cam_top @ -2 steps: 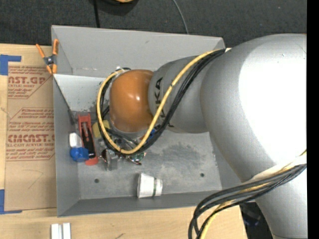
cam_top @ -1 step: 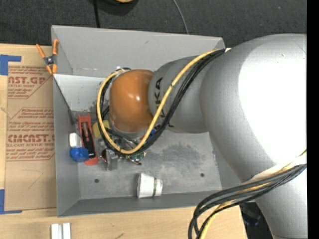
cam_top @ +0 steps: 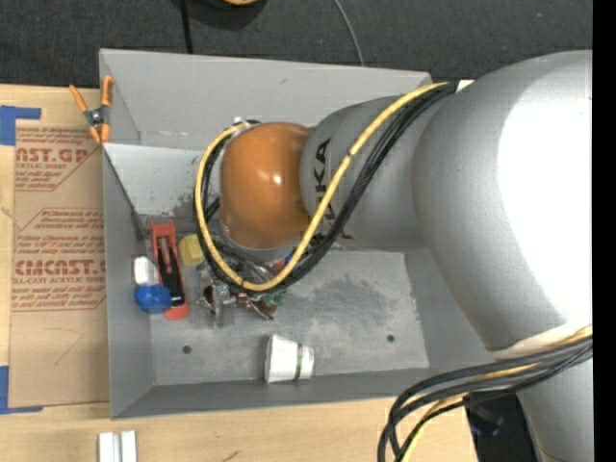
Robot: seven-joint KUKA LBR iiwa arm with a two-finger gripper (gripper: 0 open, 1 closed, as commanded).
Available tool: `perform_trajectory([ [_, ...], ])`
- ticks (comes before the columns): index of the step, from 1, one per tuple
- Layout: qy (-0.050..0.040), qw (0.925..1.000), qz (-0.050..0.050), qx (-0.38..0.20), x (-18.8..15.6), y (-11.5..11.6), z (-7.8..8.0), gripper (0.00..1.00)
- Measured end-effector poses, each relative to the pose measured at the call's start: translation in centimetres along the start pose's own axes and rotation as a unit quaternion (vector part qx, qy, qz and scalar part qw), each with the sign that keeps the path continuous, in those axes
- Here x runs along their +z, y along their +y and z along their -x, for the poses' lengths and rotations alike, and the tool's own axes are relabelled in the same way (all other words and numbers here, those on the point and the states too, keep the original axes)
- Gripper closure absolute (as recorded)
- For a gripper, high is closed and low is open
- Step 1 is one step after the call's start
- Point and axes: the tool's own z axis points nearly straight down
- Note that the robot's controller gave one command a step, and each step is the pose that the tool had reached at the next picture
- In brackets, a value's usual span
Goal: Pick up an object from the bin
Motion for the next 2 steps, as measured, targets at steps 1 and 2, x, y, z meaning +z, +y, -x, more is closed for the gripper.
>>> perform_trajectory([
  [1, -0.0038, 1.0, 0.0, 0.007, -5.6, -0.3, 0.0, 1.0],
  [2, -0.0021, 0.9999, 0.001, 0.015, -10.0, -2.3, -0.8, 1.0],
])
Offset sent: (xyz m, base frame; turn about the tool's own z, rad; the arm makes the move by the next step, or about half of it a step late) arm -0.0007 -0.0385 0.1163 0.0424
